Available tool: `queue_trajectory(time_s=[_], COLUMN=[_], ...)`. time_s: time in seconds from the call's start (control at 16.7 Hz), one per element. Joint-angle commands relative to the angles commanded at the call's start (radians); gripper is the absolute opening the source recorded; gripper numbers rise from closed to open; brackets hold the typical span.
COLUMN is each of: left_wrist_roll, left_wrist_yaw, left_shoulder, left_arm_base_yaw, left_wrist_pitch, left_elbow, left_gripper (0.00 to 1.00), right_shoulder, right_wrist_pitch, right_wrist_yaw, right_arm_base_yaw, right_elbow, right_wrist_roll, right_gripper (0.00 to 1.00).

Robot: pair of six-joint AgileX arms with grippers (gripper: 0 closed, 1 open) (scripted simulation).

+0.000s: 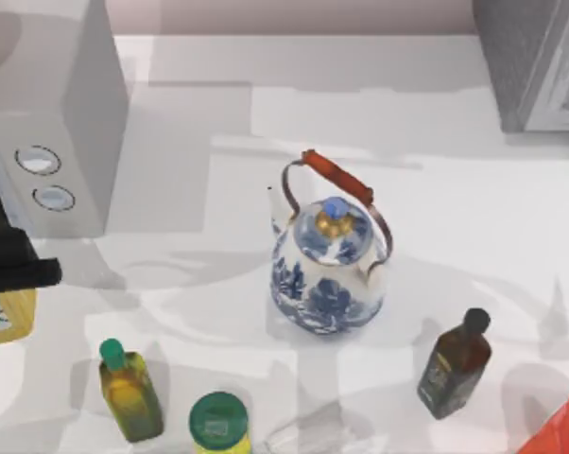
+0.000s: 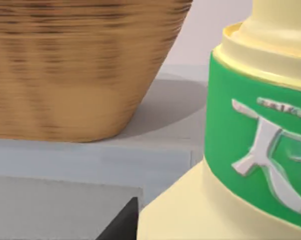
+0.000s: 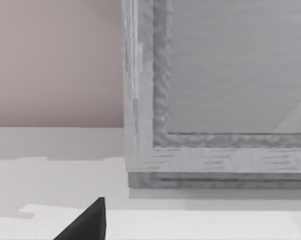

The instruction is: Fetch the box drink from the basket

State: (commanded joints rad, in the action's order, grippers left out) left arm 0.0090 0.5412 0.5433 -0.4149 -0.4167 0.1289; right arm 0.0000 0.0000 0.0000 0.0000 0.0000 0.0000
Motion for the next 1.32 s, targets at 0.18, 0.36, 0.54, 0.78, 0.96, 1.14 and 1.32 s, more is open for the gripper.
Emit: queue_trajectory(time_s=[0.18,0.36,0.54,0.78,0.96,1.14,1.32], left_wrist_roll=[0.006,0.012,0.017,0.021,0.021,0.022,0.012], left_wrist_yaw=[0.222,0.427,0.59,0.706,0.712,0.71,0.697], left_shoulder=[0.224,0.43,0.594,0.712,0.718,0.716,0.73], left_arm_base_yaw=[-0.169,-0.321,-0.446,-0.542,-0.547,-0.541,-0.498], left_wrist_pitch=[-0.177,-0.337,-0.463,-0.552,-0.556,-0.555,-0.618], left_elbow=[0.061,0.116,0.157,0.183,0.184,0.18,0.181], left_gripper=[0.0,0.0,0.0,0.0,0.0,0.0,0.0], right_shoulder=[0.0,0.0,0.0,0.0,0.0,0.0,0.0], right_wrist_pitch=[0.0,0.0,0.0,0.0,0.0,0.0,0.0], right_wrist_yaw=[0.0,0.0,0.0,0.0,0.0,0.0,0.0], right_arm_base_yaw=[0.0,0.0,0.0,0.0,0.0,0.0,0.0], right_elbow=[0.0,0.0,0.0,0.0,0.0,0.0,0.0], right_wrist_roll=[0.0,0.0,0.0,0.0,0.0,0.0,0.0], right_gripper=[1.0,1.0,1.0,1.0,1.0,1.0,1.0])
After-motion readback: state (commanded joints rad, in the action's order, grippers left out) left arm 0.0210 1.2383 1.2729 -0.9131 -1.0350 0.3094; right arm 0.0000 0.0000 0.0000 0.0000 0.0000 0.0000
